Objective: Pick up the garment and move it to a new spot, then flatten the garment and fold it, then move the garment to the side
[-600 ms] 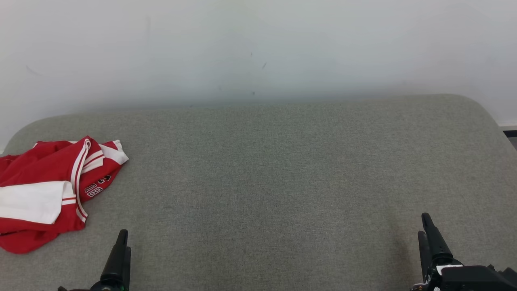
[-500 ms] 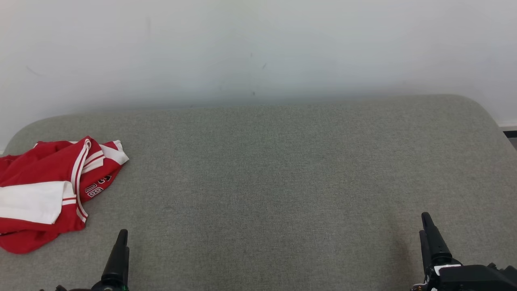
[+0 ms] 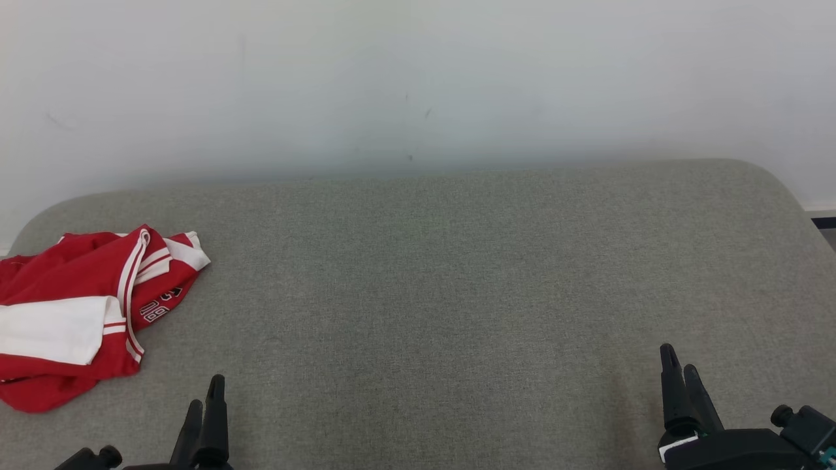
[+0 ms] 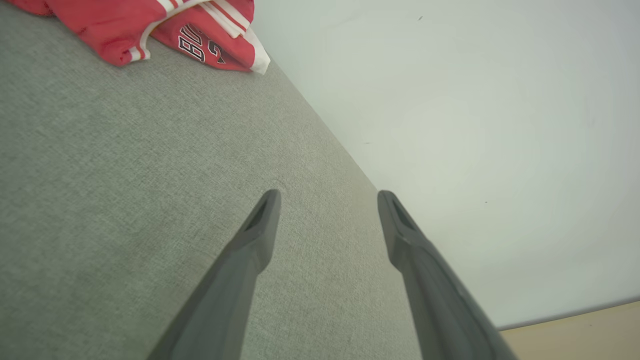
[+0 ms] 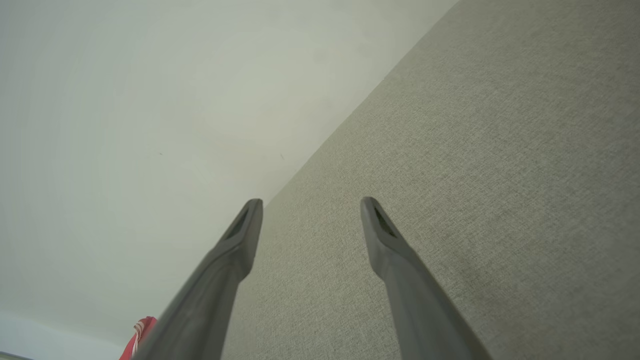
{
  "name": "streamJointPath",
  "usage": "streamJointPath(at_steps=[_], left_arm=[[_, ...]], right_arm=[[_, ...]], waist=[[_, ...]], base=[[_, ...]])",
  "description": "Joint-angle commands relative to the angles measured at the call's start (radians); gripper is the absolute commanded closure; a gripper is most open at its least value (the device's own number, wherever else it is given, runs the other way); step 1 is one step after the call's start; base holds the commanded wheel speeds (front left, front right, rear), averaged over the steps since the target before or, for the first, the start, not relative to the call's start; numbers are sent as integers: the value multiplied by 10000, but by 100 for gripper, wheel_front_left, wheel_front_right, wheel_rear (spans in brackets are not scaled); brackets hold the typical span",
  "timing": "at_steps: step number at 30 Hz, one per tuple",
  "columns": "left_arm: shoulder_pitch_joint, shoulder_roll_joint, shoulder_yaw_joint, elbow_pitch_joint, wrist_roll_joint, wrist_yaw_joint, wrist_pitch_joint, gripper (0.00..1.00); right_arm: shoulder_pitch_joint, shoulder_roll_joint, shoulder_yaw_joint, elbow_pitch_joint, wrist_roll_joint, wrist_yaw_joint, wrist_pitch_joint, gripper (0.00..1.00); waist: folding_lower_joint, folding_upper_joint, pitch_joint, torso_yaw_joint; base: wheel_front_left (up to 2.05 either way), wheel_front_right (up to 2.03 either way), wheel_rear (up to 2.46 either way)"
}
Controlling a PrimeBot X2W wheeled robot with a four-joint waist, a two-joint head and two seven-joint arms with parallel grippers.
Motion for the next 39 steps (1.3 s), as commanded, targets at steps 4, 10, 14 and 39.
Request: streamJointPath(at_steps=[4, 10, 14, 39], left_arm=[[59, 60, -63, -205, 897, 78, -208, 0], [156, 64, -130, -233, 1860, 131, -404, 0], [211, 67, -151, -187, 2475, 191, -525, 0], [371, 81, -161, -281, 5459, 297, -1198, 0]], right_arm=[[10, -46, 137, -84, -912, -7, -219, 0], [53, -49, 253, -94, -1996, -8, -413, 0], [91, -51, 343, -116, -2658, -9, -535, 0], [150, -60, 708, -66, -5850, -13, -1210, 0]], waist=[[0, 0, -36, -8], [0, 0, -82, -15], [0, 0, -109, -17], [0, 0, -163, -2]], base=[[0, 0, 0], [0, 0, 0], [0, 0, 0], [0, 0, 0]])
